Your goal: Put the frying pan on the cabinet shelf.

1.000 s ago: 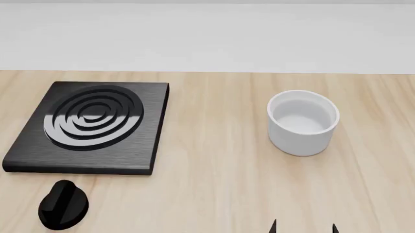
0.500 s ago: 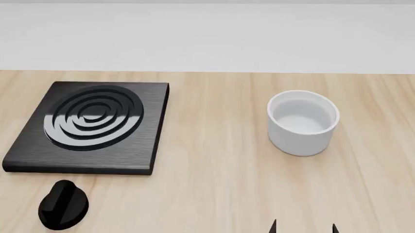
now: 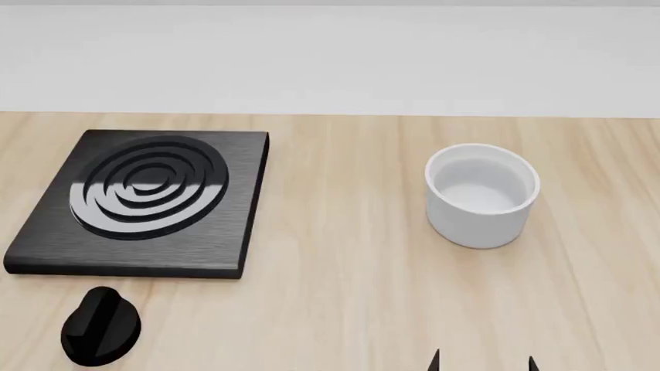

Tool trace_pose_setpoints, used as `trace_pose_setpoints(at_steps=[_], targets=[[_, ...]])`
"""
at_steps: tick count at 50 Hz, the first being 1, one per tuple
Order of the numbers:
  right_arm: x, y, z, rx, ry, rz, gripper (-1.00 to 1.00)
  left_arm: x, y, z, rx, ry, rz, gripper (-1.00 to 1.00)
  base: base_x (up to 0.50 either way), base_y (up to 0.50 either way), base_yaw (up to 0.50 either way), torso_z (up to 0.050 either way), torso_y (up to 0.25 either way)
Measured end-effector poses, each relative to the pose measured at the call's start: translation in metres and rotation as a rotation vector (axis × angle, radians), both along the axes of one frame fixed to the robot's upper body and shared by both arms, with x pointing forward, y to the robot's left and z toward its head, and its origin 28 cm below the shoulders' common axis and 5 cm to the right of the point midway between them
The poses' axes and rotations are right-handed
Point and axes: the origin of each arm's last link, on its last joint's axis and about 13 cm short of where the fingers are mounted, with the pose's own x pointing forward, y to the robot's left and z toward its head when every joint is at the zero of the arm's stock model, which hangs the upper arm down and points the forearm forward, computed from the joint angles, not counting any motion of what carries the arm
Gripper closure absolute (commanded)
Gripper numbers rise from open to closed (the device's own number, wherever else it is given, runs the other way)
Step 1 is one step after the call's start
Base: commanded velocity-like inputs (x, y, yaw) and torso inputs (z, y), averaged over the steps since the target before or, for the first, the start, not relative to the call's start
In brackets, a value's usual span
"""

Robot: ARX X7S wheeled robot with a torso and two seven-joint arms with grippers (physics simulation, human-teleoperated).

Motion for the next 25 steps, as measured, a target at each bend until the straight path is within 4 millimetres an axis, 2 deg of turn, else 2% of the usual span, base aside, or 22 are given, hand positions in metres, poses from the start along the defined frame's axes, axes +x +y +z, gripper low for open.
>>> trace_pose_setpoints(at_steps=[25], targets=[[0.0,0.0,0.0,0.0,0.0,0.0,-1.0,-0.04,-0.031,-0.008,0.075,-0.132,-0.187,-1.0,0.0,0.0,0.0,0.0,0.0]])
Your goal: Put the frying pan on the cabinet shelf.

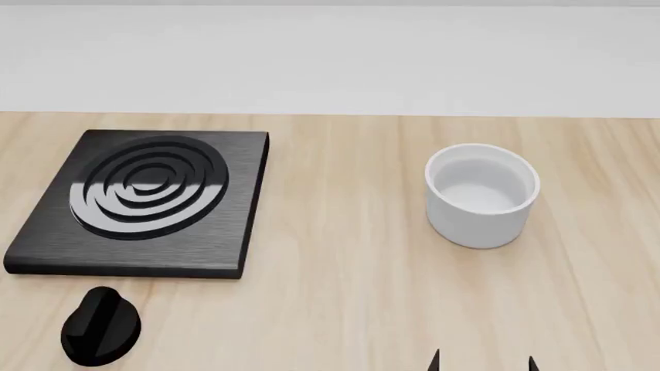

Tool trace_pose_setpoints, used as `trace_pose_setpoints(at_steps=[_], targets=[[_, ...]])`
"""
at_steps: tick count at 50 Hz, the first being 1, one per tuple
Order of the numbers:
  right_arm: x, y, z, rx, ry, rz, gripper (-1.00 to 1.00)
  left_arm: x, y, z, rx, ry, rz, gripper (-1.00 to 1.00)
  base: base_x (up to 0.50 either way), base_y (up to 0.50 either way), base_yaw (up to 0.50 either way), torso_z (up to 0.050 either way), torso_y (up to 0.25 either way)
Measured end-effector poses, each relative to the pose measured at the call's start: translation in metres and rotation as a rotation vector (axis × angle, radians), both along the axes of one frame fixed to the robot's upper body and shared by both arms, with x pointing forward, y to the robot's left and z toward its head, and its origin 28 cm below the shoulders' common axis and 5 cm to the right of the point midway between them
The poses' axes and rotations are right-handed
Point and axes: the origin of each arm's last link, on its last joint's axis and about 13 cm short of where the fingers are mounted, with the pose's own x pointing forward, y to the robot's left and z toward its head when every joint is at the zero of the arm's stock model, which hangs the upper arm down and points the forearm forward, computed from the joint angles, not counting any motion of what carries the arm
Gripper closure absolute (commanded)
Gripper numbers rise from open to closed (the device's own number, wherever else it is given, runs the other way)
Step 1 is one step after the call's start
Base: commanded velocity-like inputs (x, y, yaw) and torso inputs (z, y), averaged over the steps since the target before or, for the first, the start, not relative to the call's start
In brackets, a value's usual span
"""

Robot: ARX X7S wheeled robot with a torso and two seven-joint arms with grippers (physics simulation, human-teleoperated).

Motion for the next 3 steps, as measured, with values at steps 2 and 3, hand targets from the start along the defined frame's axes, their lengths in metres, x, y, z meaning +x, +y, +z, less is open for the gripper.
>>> trace_pose_setpoints(at_steps=[2,3], targets=[[0.0,0.0,0.0,0.0,0.0,0.0,-1.0,-0.0025,-0.0037,-0.0004,0.007,-0.006,-0.015,-1.0,0.0,0.0,0.0,0.0,0.0],[0.0,0.0,0.0,0.0,0.0,0.0,-1.0,-0.0036,-0.0056,-0.0008,0.01,-0.008,-0.023,-1.0,0.0,0.0,0.0,0.0,0.0]])
